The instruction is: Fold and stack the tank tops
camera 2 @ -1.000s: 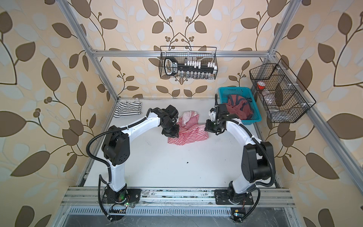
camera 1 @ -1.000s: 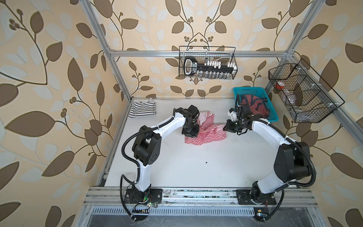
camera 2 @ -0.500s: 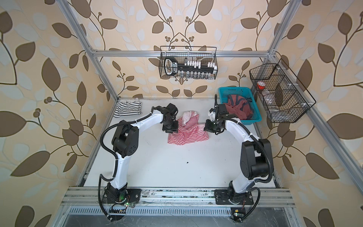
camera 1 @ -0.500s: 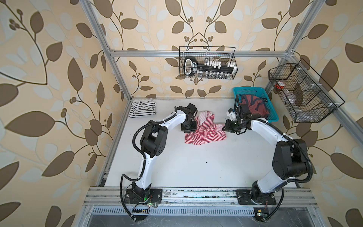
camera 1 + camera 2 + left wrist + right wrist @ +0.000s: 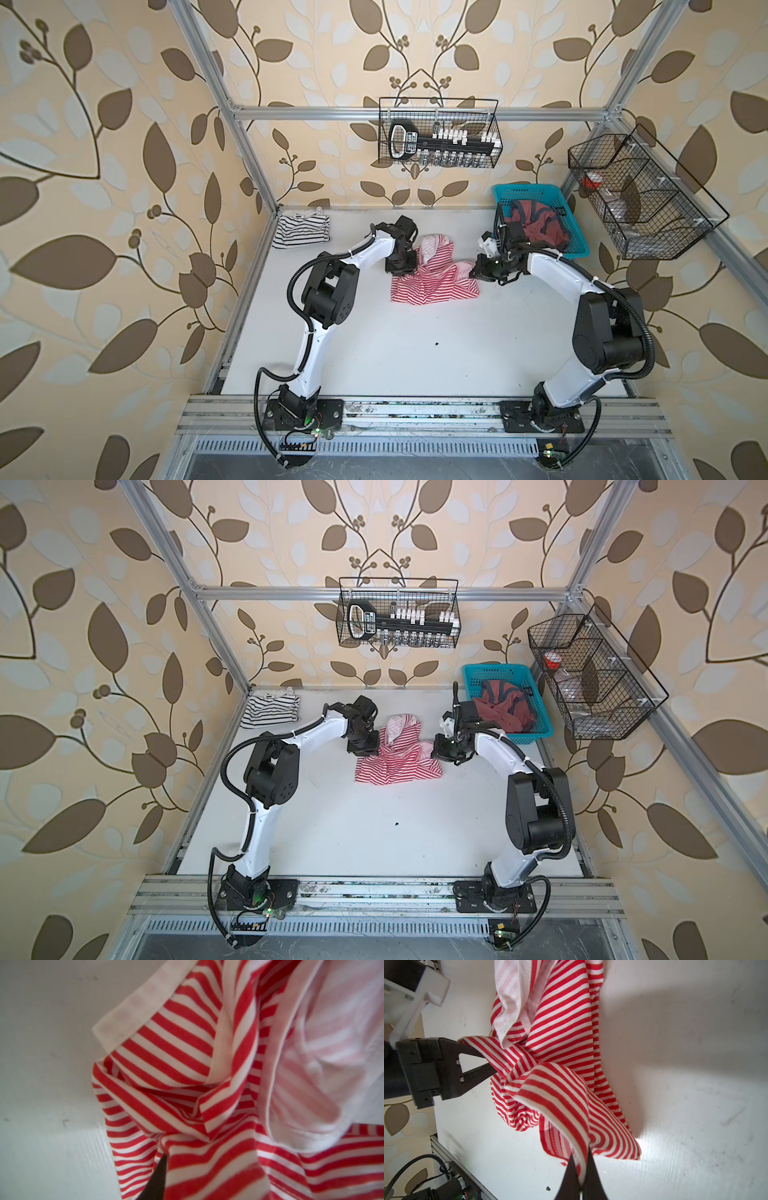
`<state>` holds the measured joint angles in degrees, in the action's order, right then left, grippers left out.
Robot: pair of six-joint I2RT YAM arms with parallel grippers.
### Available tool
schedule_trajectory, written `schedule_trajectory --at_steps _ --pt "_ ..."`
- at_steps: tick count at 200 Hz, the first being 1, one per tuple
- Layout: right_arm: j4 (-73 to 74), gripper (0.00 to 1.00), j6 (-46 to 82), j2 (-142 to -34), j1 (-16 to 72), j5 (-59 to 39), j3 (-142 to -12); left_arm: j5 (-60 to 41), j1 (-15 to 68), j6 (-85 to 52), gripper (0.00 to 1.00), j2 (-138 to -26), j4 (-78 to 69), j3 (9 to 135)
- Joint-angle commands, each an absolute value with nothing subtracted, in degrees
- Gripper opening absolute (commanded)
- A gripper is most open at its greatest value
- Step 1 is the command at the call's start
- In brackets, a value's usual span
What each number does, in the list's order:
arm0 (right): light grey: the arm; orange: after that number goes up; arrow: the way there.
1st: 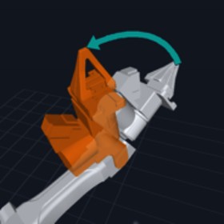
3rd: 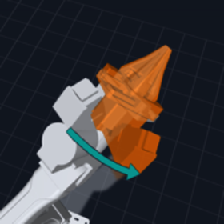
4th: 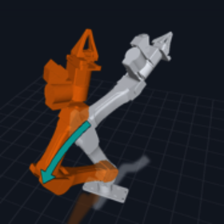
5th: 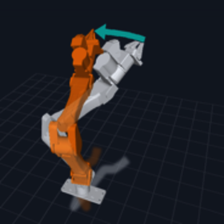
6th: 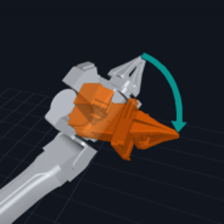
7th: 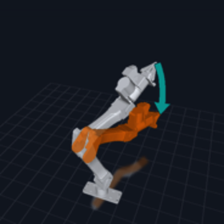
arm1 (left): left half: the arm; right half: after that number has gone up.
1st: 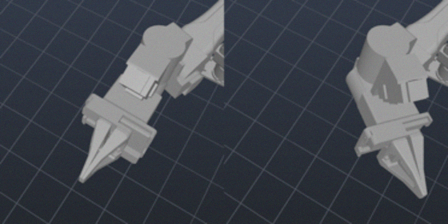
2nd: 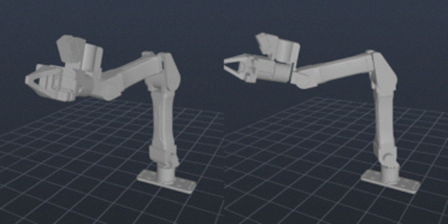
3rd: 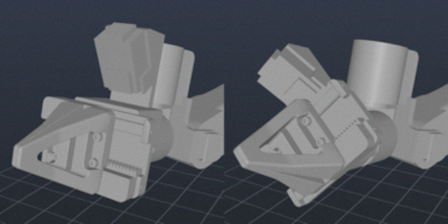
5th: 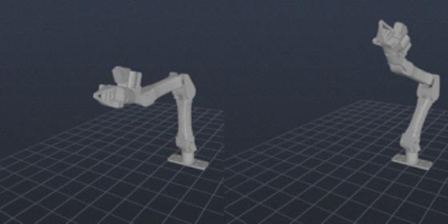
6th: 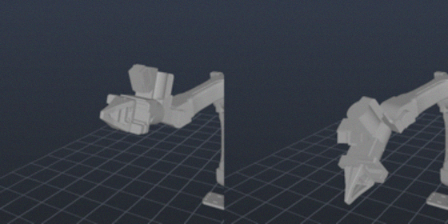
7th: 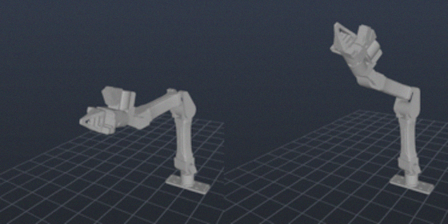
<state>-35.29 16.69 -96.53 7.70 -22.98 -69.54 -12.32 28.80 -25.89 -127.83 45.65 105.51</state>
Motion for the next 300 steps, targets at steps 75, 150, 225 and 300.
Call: schedule_trajectory --at_steps 75,150,225,300 --pt "-35.11 0.0 16.52 -97.51 7.46 -23.97 -70.58 -14.15 28.73 -23.03 0.41 -127.5 50.62 112.16" --pt "-34.71 0.0 16.61 -97.59 7.47 -24.14 -69.79 -16.2 28.8 -22.9 0.43 -127.39 51.7 113.36" --pt "-34.61 0.0 16.64 -97.78 7.47 -24.17 -69.78 -16.35 28.78 -23.23 0.34 -130.41 50.04 113.01" --pt "-34.63 0.0 16.7 -97.56 7.47 -23.73 -69.54 -14.71 28.74 -22.86 0.24 -130.92 49.83 113.12"
